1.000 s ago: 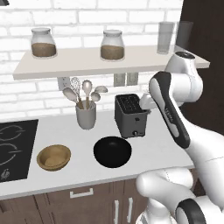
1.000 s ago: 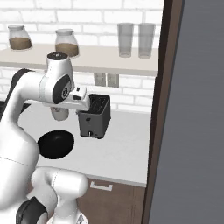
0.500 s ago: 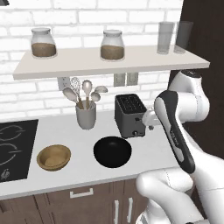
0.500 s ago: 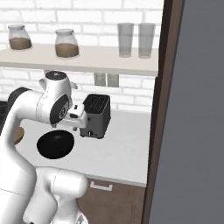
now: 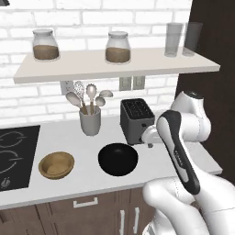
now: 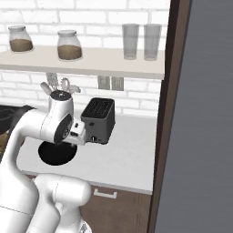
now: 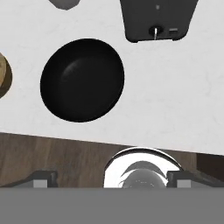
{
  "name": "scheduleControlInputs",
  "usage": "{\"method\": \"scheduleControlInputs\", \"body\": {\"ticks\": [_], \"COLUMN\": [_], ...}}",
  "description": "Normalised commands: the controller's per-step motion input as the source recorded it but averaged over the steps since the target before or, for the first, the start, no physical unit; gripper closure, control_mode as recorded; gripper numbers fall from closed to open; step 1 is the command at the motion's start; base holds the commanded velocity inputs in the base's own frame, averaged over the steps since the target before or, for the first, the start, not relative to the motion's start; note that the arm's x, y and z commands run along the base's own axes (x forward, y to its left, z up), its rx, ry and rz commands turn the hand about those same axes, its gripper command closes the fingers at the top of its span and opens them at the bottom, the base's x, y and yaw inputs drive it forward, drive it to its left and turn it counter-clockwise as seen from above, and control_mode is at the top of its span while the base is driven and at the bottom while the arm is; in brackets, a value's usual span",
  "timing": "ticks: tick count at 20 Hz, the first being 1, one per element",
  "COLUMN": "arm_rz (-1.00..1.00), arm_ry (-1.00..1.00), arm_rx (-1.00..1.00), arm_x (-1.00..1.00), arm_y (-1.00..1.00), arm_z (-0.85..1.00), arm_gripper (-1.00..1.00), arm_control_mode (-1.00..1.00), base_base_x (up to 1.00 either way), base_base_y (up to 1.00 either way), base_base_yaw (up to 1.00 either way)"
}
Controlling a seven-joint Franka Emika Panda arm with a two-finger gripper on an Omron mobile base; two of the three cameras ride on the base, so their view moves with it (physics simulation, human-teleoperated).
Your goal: Pick up the bowls on the counter and stack them on top of one another in the open cabinet. Place the smaller bowl on top of the larger bowl.
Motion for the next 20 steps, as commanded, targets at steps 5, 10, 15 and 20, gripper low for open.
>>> {"method": "scheduleControlInputs", "body": {"ticks": [5, 10, 15, 20], "arm_rz": [0.0, 0.0, 0.0, 0.0], "arm_ry": [0.0, 0.0, 0.04, 0.09], "arm_rx": [0.0, 0.0, 0.01, 0.0], "arm_x": [0.02, 0.0, 0.02, 0.11], "arm_y": [0.84, 0.8, 0.85, 0.71], "arm_z": [-0.15, -0.02, 0.0, -0.03], "arm_gripper": [-1.0, -1.0, -1.0, -1.0], "arm_control_mode": [-1.0, -1.0, -1.0, -1.0], "base_base_x": [0.0, 0.0, 0.0, 0.0], "base_base_y": [0.0, 0.0, 0.0, 0.0], "base_base_yaw": [0.0, 0.0, 0.0, 0.0]}}
